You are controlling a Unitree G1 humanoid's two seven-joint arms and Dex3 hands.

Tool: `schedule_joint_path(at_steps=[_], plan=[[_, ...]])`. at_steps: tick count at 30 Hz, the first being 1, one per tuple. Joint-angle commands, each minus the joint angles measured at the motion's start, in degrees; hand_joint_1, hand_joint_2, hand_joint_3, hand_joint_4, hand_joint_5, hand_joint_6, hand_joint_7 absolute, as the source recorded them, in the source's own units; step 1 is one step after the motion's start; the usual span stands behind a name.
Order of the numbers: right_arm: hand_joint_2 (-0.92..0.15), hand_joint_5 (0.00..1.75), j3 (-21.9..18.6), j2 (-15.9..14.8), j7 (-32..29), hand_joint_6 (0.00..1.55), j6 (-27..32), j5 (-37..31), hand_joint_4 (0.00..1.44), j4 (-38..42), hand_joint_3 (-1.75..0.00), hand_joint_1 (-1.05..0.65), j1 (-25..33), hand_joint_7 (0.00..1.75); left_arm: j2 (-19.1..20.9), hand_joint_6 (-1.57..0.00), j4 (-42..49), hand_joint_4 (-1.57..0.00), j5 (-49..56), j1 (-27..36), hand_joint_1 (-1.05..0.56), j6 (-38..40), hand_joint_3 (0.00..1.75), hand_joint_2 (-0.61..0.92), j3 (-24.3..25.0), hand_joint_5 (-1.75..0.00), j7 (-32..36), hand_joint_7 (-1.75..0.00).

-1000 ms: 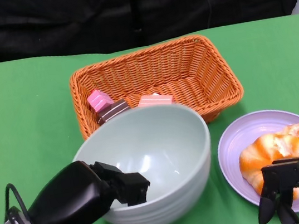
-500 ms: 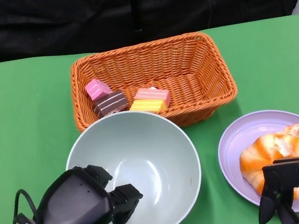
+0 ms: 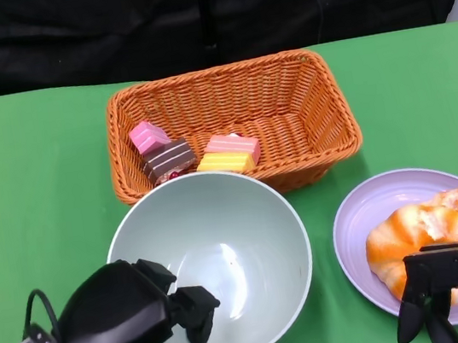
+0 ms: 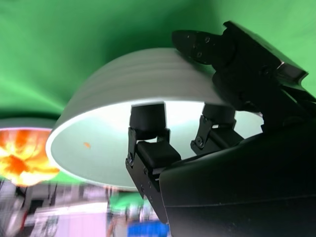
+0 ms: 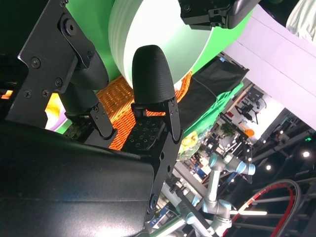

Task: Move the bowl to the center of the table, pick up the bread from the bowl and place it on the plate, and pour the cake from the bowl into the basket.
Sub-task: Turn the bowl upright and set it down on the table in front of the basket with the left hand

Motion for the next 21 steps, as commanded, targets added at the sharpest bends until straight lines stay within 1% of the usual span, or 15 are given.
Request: schedule_joint_path(at_steps=[1, 2, 4, 5, 6, 7, 8, 9, 10, 12, 15, 17, 19, 20, 21], plan=[[-0.03, 1.68, -0.48, -0.17, -0.43, 1.01, -0.46, 0.81, 1.08, -0.6, -1.75, 0.26, -0.03, 1.37, 2.3, -0.64, -5.82, -0.66, -3.87, 2.22, -0.34, 5.35, 0.03, 0.91, 0.51, -0.42, -10.62, -0.06], [-0.03, 1.68, -0.51, -0.19, -0.44, 1.01, -0.46, 0.79, 1.08, -0.59, -1.75, 0.26, -0.05, 1.37, 2.44, -0.61, -7.02, -0.66, -4.29, 2.62, -0.38, 6.49, 0.01, 0.91, 0.46, -0.31, -12.36, -0.02], [-0.03, 1.69, -0.56, -0.23, -0.44, 1.01, -0.45, 0.76, 1.09, -0.64, -1.75, 0.27, -0.05, 1.37, 2.75, -0.55, -9.32, -0.63, -5.15, 3.4, -0.49, 8.36, 0.01, 0.91, 0.42, -0.22, -15.48, -0.01], [-0.03, 1.69, -0.57, -0.25, -0.38, 1.01, -0.4, 0.86, 1.09, -0.69, -1.75, 0.27, -0.02, 1.37, 3.07, -0.54, -11.27, -0.62, -6.15, 4.01, -0.52, 9.52, 0.0, 0.91, 0.54, -0.2, -17.9, -0.01], [-0.02, 1.69, -0.57, -0.26, -0.36, 1.01, -0.42, 0.95, 1.09, -0.7, -1.75, 0.27, -0.01, 1.37, 3.5, -0.48, -13.75, -0.56, -7.49, 4.77, -0.62, 11.1, 0.04, 0.92, 0.81, -0.15, -20.95, 0.0], [-0.02, 1.69, -0.58, -0.27, -0.35, 1.01, -0.45, 1.01, 1.08, -0.69, -1.75, 0.27, -0.01, 1.37, 3.77, -0.44, -15.6, -0.51, -8.47, 5.34, -0.69, 12.34, 0.07, 0.92, 1.03, -0.11, -23.22, 0.0], [-0.02, 1.69, -0.58, -0.27, -0.34, 1.01, -0.47, 1.05, 1.08, -0.68, -1.75, 0.27, -0.01, 1.37, 3.93, -0.42, -16.92, -0.48, -9.13, 5.75, -0.73, 13.29, 0.09, 0.92, 1.22, -0.09, -24.83, 0.0], [-0.02, 1.69, -0.58, -0.27, -0.35, 1.01, -0.5, 1.06, 1.08, -0.66, -1.75, 0.27, -0.03, 1.37, 4.52, -0.39, -19.93, -0.43, -10.9, 6.39, -0.77, 15.64, 0.11, 0.92, 1.67, -0.08, -28.61, 0.0], [-0.02, 1.69, -0.58, -0.28, -0.34, 1.01, -0.51, 1.08, 1.08, -0.66, -1.75, 0.27, -0.05, 1.37, 4.91, -0.33, -22.12, -0.35, -12.17, 6.85, -0.84, 17.4, 0.14, 0.92, 2.0, -0.05, -31.36, 0.0], [-0.02, 1.69, -0.62, -0.35, -0.35, 1.01, -0.84, 1.36, 1.08, -0.41, -1.75, 0.27, -0.14, 1.37, 5.78, -0.25, -26.33, -0.22, -15.3, 7.72, -0.94, 20.61, 0.18, 0.92, 2.87, -0.02, -36.43, 0.0], [-0.03, 1.69, -0.46, -0.6, 0.18, 1.01, -1.07, 2.45, 1.08, -0.2, -1.75, 0.27, -0.34, 1.37, 6.23, -0.18, -30.97, -0.13, -19.33, 8.25, -1.0, 24.88, 0.19, 0.92, 4.2, 0.0, -41.81, 0.0], [-0.03, 1.7, -0.29, -0.72, 0.62, 1.01, -1.02, 3.2, 1.08, -0.17, -1.75, 0.27, -0.46, 1.37, 6.13, -0.15, -33.68, -0.1, -21.75, 8.47, -1.01, 27.63, 0.19, 0.92, 5.25, 0.0, -44.31, 0.0], [-0.03, 1.7, -0.15, -0.7, 0.91, 1.01, -0.93, 3.6, 1.07, -0.23, -1.75, 0.26, -0.5, 1.37, 5.7, -0.16, -35.65, -0.13, -24.1, 8.96, -1.0, 29.19, 0.19, 0.92, 6.62, -0.02, -44.94, -0.01], [-0.03, 1.7, -0.08, -0.66, 0.97, 1.0, -1.05, 3.75, 1.07, -0.13, -1.75, 0.26, -0.62, 1.37, 5.22, -0.16, -36.07, -0.13, -25.58, 9.47, -1.0, 28.7, 0.19, 0.92, 7.63, -0.02, -43.9, -0.01], [-0.03, 1.69, -0.02, -0.58, 1.01, 1.0, -1.14, 3.85, 1.07, -0.06, -1.75, 0.26, -0.71, 1.37, 4.71, -0.2, -36.1, -0.2, -26.9, 10.01, -0.97, 27.6, 0.18, 0.92, 8.56, -0.05, -42.51, -0.02]])
